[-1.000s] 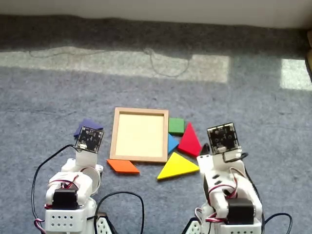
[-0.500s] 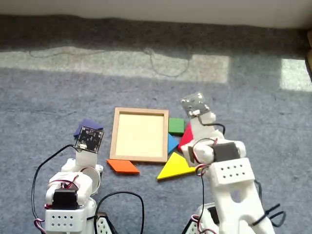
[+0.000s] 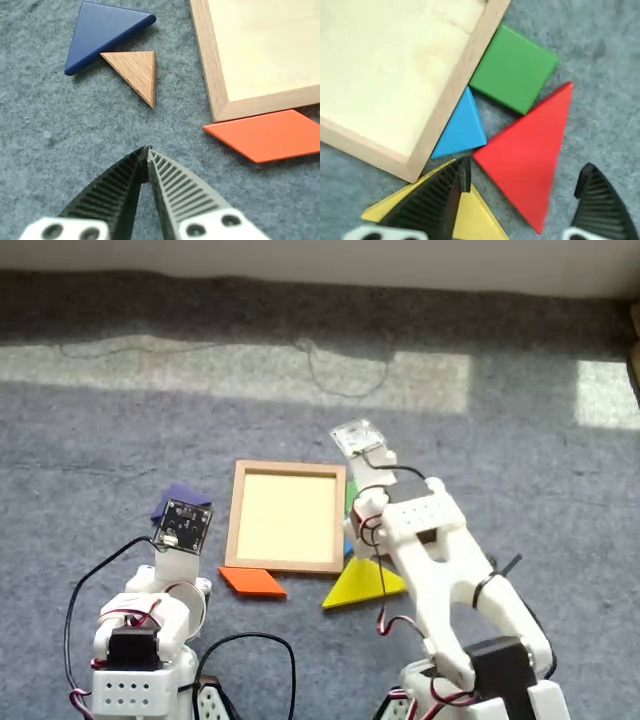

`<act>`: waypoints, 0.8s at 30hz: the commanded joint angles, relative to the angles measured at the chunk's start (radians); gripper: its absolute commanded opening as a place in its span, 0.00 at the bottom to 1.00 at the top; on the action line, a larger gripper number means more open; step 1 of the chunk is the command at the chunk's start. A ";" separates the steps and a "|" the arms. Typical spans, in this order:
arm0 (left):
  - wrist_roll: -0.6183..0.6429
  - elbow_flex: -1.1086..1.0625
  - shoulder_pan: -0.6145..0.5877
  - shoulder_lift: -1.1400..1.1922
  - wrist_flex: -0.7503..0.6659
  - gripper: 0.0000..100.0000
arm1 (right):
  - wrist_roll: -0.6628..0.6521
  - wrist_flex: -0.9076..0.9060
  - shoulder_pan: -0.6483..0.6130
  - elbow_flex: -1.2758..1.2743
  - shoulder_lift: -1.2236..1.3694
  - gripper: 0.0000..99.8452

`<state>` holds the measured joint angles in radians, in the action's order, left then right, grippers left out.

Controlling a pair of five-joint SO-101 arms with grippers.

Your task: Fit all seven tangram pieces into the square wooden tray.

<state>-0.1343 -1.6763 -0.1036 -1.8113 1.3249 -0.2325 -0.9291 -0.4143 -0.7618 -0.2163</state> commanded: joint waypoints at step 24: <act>-0.005 -0.019 -0.010 -0.001 0.005 0.00 | 0.006 0.104 0.077 0.045 0.143 0.32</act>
<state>-0.1343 -1.6763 -0.1036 -1.8113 1.3249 -0.2294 -0.8385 -0.3636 -0.7495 -0.0675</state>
